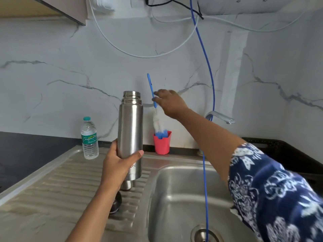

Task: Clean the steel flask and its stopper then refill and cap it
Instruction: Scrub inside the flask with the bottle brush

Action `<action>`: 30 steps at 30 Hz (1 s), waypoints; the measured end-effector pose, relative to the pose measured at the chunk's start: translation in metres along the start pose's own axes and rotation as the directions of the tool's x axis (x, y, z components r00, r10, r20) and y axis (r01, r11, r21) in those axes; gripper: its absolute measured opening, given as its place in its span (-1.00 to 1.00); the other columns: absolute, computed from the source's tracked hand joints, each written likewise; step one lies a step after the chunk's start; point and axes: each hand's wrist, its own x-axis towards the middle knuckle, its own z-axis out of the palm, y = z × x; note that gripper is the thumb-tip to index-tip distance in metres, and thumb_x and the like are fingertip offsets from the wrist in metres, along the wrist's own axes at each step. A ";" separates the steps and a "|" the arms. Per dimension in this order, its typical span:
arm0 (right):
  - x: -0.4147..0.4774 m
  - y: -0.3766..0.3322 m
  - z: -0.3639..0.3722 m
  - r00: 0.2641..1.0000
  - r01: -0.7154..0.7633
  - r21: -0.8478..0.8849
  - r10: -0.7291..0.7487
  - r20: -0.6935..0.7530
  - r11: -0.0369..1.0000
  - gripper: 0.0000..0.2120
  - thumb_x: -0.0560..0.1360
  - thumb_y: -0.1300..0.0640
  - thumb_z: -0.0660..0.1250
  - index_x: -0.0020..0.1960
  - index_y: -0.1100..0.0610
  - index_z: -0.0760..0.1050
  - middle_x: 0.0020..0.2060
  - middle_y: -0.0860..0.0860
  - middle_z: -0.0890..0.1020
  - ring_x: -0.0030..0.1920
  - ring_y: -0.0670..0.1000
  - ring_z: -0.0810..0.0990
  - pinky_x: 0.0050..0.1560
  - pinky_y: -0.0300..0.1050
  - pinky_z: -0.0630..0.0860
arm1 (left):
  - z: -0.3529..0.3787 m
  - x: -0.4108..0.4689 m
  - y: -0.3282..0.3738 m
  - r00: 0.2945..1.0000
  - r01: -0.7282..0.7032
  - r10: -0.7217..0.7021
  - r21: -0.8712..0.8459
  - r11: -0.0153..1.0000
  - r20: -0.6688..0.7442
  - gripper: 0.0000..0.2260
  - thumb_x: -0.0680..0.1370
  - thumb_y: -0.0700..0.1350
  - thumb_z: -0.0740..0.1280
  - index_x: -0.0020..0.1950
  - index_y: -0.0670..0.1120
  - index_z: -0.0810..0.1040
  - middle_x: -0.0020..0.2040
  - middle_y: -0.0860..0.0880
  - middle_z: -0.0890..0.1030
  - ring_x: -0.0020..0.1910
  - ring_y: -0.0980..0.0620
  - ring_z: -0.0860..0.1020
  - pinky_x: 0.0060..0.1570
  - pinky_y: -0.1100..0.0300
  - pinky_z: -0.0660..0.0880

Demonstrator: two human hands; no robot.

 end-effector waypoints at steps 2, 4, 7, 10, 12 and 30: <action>0.021 0.002 0.014 0.979 0.201 -0.299 -0.183 0.087 0.933 -0.53 0.61 0.27 0.11 0.50 0.09 0.19 0.54 0.06 0.11 0.54 0.07 0.04 0.48 0.15 0.01 | -0.004 0.003 -0.003 1.000 0.007 -0.007 -0.004 1.000 0.005 -0.46 0.33 -0.19 0.57 0.23 0.06 0.48 -0.03 0.10 0.66 -0.15 0.22 0.63 -0.25 0.40 0.50; 0.041 0.004 0.029 0.953 0.302 -0.457 -0.272 0.133 0.837 -0.52 0.60 0.22 0.17 0.50 0.04 0.21 0.54 0.02 0.12 0.54 0.05 0.03 0.48 0.16 -0.03 | -0.005 0.005 -0.006 1.000 0.009 -0.009 -0.013 1.000 0.015 -0.45 0.30 -0.17 0.60 0.21 0.07 0.49 -0.07 0.10 0.67 -0.13 0.19 0.64 -0.22 0.36 0.51; 0.068 0.002 0.033 0.921 0.388 -0.615 -0.301 0.246 0.687 -0.68 0.55 0.16 0.29 0.27 -0.05 0.52 0.46 -0.05 0.33 0.51 0.01 0.17 0.49 0.19 0.04 | -0.007 0.007 -0.006 1.000 0.021 -0.021 -0.037 0.999 0.006 -0.47 0.20 -0.05 0.57 0.12 0.13 0.51 -0.10 0.17 0.68 -0.13 0.18 0.65 -0.18 0.30 0.51; 0.081 0.004 0.019 0.893 0.437 -0.659 -0.209 0.398 0.612 -0.86 0.43 0.13 0.43 -0.02 -0.03 0.67 0.22 -0.06 0.59 0.44 0.01 0.33 0.47 0.20 -0.01 | -0.008 0.009 -0.009 0.999 0.038 -0.038 -0.047 0.998 0.007 -0.51 0.20 -0.04 0.56 0.07 0.16 0.51 -0.11 0.20 0.68 -0.14 0.19 0.65 -0.17 0.27 0.51; 0.085 0.008 0.021 0.890 0.433 -0.669 -0.168 0.424 0.604 -0.89 0.29 0.06 0.56 -0.23 -0.09 0.67 -0.11 -0.16 0.68 0.22 -0.04 0.55 0.44 0.17 0.23 | -0.008 0.010 -0.010 0.999 0.046 -0.046 -0.048 0.998 0.012 -0.53 0.24 -0.10 0.60 0.05 0.16 0.51 -0.13 0.20 0.68 -0.16 0.19 0.65 -0.18 0.25 0.50; 0.091 0.022 0.018 0.889 0.283 -0.498 -0.029 0.458 0.819 -0.80 0.56 0.19 0.25 0.12 0.16 0.59 0.13 0.11 0.58 0.23 0.15 0.40 0.29 -0.02 0.39 | -0.002 0.005 -0.019 0.990 0.125 -0.119 -0.083 0.989 0.075 -0.52 0.20 -0.07 0.52 0.08 0.11 0.50 -0.17 0.10 0.69 -0.23 0.19 0.64 -0.36 0.39 0.48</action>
